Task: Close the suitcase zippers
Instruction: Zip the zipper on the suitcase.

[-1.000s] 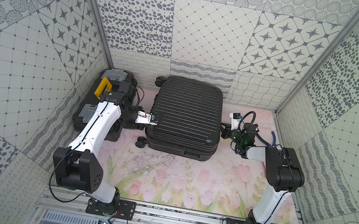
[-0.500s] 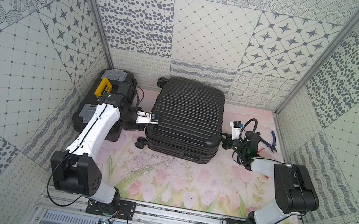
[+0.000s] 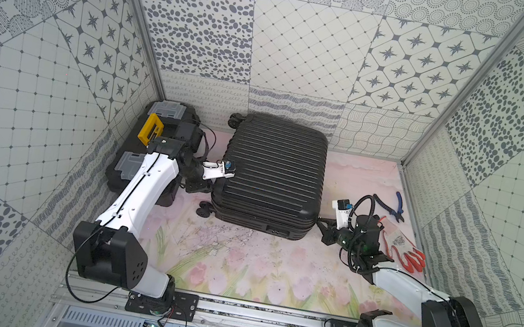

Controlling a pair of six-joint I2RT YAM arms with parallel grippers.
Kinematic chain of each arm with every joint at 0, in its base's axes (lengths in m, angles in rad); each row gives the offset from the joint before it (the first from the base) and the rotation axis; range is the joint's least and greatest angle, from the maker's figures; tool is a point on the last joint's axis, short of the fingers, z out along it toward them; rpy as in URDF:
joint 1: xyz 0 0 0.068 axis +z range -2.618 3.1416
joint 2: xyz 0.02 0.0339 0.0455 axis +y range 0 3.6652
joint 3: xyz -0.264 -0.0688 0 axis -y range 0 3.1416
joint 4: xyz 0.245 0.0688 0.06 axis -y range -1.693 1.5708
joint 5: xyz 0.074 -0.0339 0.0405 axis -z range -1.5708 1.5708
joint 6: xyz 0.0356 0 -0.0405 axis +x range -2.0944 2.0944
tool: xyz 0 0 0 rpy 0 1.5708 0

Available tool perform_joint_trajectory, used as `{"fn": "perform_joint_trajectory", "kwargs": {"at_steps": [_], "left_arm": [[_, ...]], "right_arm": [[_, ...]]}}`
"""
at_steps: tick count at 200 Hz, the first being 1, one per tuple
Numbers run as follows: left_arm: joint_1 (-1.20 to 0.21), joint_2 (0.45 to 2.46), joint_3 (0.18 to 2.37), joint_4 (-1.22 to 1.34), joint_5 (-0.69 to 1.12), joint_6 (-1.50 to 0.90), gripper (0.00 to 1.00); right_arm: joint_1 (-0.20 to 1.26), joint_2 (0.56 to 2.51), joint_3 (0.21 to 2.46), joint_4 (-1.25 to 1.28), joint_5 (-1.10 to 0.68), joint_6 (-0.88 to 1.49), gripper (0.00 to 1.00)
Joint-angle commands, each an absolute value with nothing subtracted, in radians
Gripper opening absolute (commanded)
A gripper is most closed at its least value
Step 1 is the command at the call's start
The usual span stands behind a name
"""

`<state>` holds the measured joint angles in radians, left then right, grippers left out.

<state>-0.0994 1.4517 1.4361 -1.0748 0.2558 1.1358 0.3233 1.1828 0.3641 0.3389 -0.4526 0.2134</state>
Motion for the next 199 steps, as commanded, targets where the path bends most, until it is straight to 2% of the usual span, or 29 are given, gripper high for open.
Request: {"fn": "perform_joint_trajectory", "kwargs": {"at_steps": [1, 57, 109, 148, 199], "left_arm": [[-0.127, 1.442, 1.456, -0.925, 0.244, 0.811, 0.02], [-0.157, 1.420, 1.408, -0.928, 0.287, 0.774, 0.02], [-0.181, 1.375, 1.349, -0.967, 0.331, 0.774, 0.05], [-0.184, 1.321, 1.272, -0.992, 0.362, 0.778, 0.09], [-0.184, 1.279, 1.226, -1.057, 0.363, 0.803, 0.12]], "right_arm": [[0.395, 1.088, 0.311, 0.246, -0.472, 0.244, 0.00], [0.588, 0.908, 0.275, 0.145, -0.408, 0.246, 0.00], [0.819, 1.050, 0.422, 0.148, -0.346, 0.163, 0.00], [0.911, 1.136, 0.519, 0.163, -0.318, 0.102, 0.00], [0.962, 1.132, 0.527, 0.166, -0.303, 0.083, 0.00]]}}
